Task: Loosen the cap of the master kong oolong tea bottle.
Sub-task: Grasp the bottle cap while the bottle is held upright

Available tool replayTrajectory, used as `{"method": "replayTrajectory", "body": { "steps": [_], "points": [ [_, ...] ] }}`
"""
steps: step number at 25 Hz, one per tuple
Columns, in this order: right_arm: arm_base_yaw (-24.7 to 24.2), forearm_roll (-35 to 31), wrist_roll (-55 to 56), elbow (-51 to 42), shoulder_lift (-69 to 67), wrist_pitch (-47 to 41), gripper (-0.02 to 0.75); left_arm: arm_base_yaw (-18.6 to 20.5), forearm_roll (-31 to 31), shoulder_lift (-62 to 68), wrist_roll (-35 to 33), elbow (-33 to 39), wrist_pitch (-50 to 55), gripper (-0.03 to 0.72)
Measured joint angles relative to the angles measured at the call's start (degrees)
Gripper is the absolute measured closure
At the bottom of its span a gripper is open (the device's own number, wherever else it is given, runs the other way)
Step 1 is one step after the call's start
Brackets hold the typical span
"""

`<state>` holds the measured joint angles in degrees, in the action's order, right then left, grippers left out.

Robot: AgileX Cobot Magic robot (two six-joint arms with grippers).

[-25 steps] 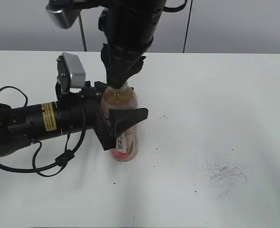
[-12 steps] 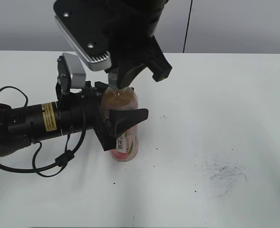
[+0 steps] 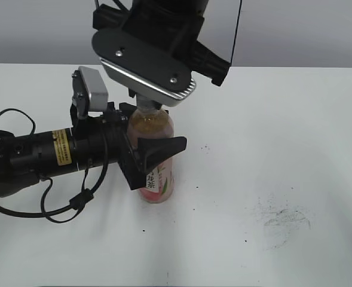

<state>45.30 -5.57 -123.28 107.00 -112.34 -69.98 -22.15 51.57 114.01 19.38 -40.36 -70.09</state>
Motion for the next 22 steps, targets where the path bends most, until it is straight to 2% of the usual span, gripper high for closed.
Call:
{"method": "replayTrajectory", "body": {
  "steps": [3, 6, 8, 9, 14, 19, 22],
  "points": [
    [0.0, -0.1, 5.1, 0.0, 0.1, -0.1, 0.450, 0.0, 0.0, 0.0, 0.0, 0.0, 0.0, 0.243],
    [0.0, -0.5, 16.4, 0.0, 0.1, -0.1, 0.305, 0.0, 0.0, 0.0, 0.1, 0.0, -0.1, 0.243],
    [0.0, -0.5, 28.5, 0.0, 0.1, -0.1, 0.199, 0.0, 0.0, 0.0, 0.1, 0.0, -0.1, 0.243],
    [0.0, -0.4, 34.5, 0.0, 0.1, -0.1, 0.176, 0.0, 0.0, 0.0, 0.1, 0.0, -0.1, 0.243],
    [0.0, 0.1, 63.7, 0.0, 0.1, -0.1, 0.174, 0.0, 0.0, 0.0, 0.1, 0.0, -0.1, 0.243],
    [0.0, 0.3, 97.5, 0.0, 0.1, -0.1, 0.177, 0.0, 0.0, 0.0, 0.1, 0.0, -0.1, 0.243],
    [0.0, 0.4, 111.7, 0.0, 0.1, -0.1, 0.195, 0.0, 0.0, 0.0, 0.1, 0.0, -0.1, 0.243]
  ]
}}
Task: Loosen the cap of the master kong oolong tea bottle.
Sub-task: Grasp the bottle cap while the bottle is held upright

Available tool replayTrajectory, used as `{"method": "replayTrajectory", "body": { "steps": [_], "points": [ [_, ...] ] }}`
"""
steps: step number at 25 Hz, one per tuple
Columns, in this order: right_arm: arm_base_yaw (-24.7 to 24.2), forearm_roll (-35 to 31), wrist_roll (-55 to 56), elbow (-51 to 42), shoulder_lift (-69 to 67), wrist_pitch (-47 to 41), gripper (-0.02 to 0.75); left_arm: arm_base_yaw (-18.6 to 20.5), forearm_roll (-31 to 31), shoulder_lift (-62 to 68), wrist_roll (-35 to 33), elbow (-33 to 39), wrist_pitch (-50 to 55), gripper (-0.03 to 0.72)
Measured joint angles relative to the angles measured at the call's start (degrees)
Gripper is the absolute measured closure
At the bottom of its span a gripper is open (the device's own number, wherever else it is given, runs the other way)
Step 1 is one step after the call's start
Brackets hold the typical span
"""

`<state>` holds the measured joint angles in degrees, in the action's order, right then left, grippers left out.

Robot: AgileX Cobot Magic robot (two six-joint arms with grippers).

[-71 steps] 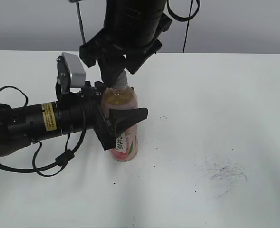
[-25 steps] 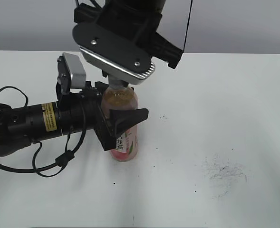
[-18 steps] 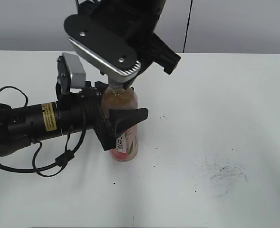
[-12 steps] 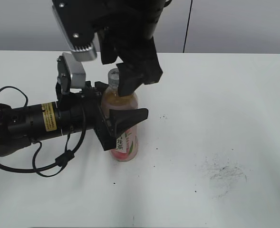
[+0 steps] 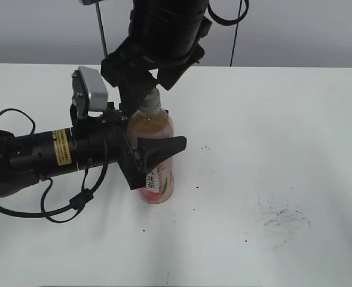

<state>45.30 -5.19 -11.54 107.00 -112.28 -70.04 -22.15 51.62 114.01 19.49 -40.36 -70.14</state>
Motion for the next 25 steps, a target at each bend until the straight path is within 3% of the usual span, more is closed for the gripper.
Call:
{"method": "replayTrajectory", "body": {
  "steps": [5, 10, 13, 14, 19, 25],
  "points": [
    [0.0, 1.0, 12.0, 0.0, 0.0, 0.0, 0.258, 0.0, 0.0, 0.0, 0.0, 0.0, 0.0, 0.243],
    [0.0, 1.0, 13.9, 0.0, 0.0, 0.0, 0.339, 0.0, 0.0, 0.0, 0.0, 0.0, 0.0, 0.243],
    [0.0, 0.9, 13.5, 0.0, 0.0, 0.0, 0.430, 0.0, 0.0, 0.0, 0.0, 0.0, 0.0, 0.243],
    [0.0, 0.8, 12.7, 0.0, 0.0, 0.0, 0.467, 0.0, 0.0, 0.0, 0.0, 0.0, 0.0, 0.243],
    [0.0, 0.6, 4.1, 0.0, 0.0, 0.1, 0.468, 0.0, 0.0, 0.0, 0.0, 0.0, 0.0, 0.243],
    [0.0, 0.3, -18.8, 0.0, -0.1, 0.1, 0.468, 0.0, 0.0, 0.0, 0.0, 0.0, 0.0, 0.243]
  ]
}}
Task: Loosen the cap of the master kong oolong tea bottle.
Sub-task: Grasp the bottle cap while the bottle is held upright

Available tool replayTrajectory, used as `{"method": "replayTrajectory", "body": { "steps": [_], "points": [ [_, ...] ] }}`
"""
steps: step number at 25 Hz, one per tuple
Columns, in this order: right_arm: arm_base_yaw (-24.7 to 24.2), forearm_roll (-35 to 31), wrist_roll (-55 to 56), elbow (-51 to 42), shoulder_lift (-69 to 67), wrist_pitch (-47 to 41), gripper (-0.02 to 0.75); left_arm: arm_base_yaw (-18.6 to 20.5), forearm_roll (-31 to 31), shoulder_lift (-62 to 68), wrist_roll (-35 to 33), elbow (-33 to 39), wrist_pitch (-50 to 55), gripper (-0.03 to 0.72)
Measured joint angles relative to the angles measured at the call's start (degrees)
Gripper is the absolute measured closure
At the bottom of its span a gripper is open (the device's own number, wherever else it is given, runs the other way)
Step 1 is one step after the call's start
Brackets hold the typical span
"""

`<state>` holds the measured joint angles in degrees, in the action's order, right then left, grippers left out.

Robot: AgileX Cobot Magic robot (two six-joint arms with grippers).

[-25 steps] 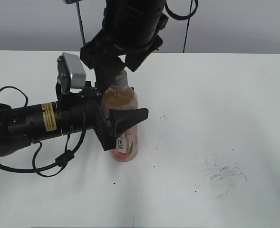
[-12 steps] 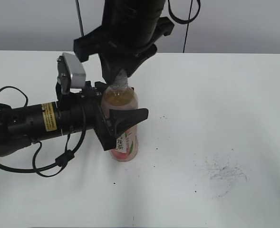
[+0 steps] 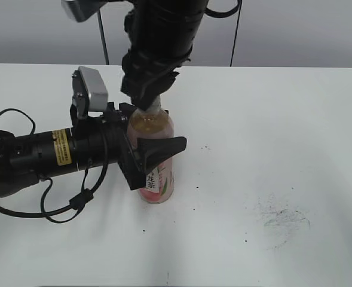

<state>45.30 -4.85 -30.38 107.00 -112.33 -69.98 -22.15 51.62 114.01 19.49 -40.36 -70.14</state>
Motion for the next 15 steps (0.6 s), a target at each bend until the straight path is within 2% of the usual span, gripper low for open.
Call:
{"method": "replayTrajectory", "body": {
  "steps": [15],
  "points": [
    [-0.4, -3.5, -66.9, 0.0, 0.1, -0.4, 0.468, 0.0, 0.6, 0.0, -0.3, 0.0, -0.2, 0.243]
  ]
}}
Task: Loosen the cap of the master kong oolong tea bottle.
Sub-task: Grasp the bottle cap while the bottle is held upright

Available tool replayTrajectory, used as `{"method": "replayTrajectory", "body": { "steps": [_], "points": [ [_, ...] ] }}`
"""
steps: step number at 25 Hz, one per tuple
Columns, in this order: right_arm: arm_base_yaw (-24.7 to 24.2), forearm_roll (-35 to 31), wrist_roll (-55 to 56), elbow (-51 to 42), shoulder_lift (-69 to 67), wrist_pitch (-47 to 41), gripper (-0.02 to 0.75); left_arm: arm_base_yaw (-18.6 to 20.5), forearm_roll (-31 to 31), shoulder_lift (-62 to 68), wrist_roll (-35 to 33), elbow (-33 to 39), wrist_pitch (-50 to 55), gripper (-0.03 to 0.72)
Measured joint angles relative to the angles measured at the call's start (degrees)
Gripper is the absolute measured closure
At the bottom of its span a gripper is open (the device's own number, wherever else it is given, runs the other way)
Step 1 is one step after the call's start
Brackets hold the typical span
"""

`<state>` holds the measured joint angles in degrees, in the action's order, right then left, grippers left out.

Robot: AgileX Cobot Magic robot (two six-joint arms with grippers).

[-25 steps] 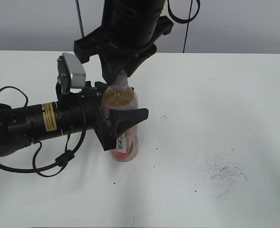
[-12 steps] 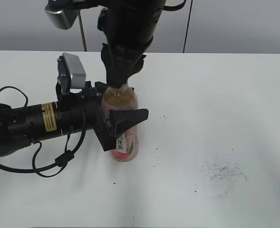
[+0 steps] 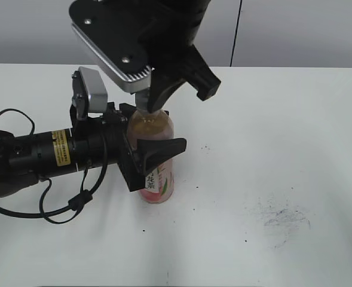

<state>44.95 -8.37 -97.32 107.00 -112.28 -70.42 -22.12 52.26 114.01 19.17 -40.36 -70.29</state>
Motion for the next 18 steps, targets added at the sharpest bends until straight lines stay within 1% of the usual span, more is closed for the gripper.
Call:
{"method": "replayTrajectory", "body": {
  "steps": [8, 10, 12, 14, 16, 18],
  "points": [
    [0.0, -0.1, -34.5, 0.0, 0.1, -0.2, 0.468, 0.1, 0.0, 0.0, 0.1, 0.0, 0.0, 0.243],
    [0.0, -0.1, -39.5, 0.0, 0.1, -0.2, 0.468, 0.1, 0.0, 0.0, 0.1, 0.0, 0.0, 0.243],
    [-0.1, -0.2, -40.7, 0.0, 0.1, -0.2, 0.468, 0.1, 0.0, 0.0, 0.1, 0.0, 0.0, 0.243],
    [-0.2, -0.5, -38.5, 0.0, 0.1, -0.2, 0.468, 0.1, 0.0, 0.0, 0.1, 0.0, 0.0, 0.243],
    [-0.3, -0.8, -31.4, 0.0, 0.1, -0.2, 0.447, 0.1, 0.0, 0.0, 0.1, 0.0, 0.0, 0.243],
    [-0.2, -2.5, -22.1, 0.0, 0.1, 0.0, 0.391, 0.1, -0.3, 0.0, 0.4, 0.0, 0.0, 0.243]
  ]
}}
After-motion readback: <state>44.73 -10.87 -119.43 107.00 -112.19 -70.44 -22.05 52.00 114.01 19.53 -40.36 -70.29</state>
